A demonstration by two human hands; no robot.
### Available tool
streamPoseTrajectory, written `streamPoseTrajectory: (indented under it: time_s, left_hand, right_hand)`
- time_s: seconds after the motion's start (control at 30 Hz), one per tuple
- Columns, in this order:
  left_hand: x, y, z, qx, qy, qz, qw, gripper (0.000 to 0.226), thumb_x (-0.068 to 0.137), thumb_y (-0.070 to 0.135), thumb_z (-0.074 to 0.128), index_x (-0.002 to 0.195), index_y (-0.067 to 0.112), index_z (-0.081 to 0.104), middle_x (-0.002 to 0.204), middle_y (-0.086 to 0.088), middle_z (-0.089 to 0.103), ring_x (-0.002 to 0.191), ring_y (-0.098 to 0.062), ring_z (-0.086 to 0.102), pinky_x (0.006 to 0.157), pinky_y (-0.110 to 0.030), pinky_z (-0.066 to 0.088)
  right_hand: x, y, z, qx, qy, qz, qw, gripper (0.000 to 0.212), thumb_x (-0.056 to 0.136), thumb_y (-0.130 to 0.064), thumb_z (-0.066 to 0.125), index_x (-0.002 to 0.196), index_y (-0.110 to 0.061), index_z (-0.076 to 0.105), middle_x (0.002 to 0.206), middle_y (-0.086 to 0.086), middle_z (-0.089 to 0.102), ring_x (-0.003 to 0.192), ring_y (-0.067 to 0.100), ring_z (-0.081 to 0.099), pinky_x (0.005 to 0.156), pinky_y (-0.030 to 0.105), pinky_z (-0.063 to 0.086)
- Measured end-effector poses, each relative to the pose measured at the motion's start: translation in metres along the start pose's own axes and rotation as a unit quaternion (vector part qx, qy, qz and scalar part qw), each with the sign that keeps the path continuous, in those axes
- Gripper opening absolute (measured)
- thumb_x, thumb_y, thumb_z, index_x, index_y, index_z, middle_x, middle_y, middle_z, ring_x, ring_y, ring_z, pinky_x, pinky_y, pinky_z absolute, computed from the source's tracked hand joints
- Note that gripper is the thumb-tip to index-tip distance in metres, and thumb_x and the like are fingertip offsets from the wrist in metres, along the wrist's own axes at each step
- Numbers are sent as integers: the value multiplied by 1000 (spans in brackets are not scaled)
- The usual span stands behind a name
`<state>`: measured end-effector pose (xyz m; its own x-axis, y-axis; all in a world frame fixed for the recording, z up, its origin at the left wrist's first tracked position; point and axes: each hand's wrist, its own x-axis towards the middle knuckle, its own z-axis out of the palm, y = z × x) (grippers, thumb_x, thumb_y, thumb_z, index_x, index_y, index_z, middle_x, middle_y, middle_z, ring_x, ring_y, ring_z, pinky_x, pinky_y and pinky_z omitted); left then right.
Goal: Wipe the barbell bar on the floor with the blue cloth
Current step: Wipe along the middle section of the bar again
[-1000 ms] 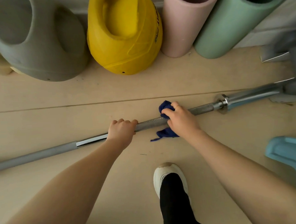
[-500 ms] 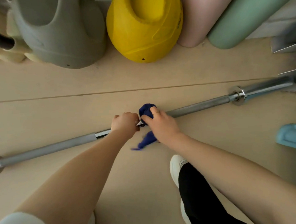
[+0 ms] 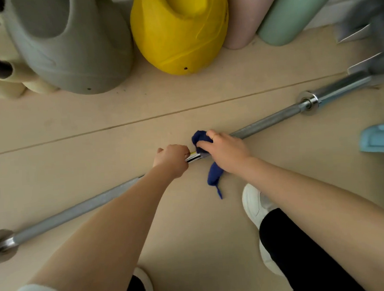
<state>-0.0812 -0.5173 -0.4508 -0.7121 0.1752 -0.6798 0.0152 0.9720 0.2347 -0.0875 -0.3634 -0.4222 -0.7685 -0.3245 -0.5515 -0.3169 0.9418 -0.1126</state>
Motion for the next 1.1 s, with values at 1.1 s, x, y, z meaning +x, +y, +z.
streamPoseTrajectory:
  time_s: [1.1]
  left_hand:
    - [-8,8,3,-73,33,-70,994,20,88,16,56,106,23,62,113,-3,65,105,-27,58,86,-30,38]
  right_hand:
    - [-4,47,19,-20,118,-40,992,29,71,-12,64,99,-15,67,103,16,63,76,36,59,55,38,50]
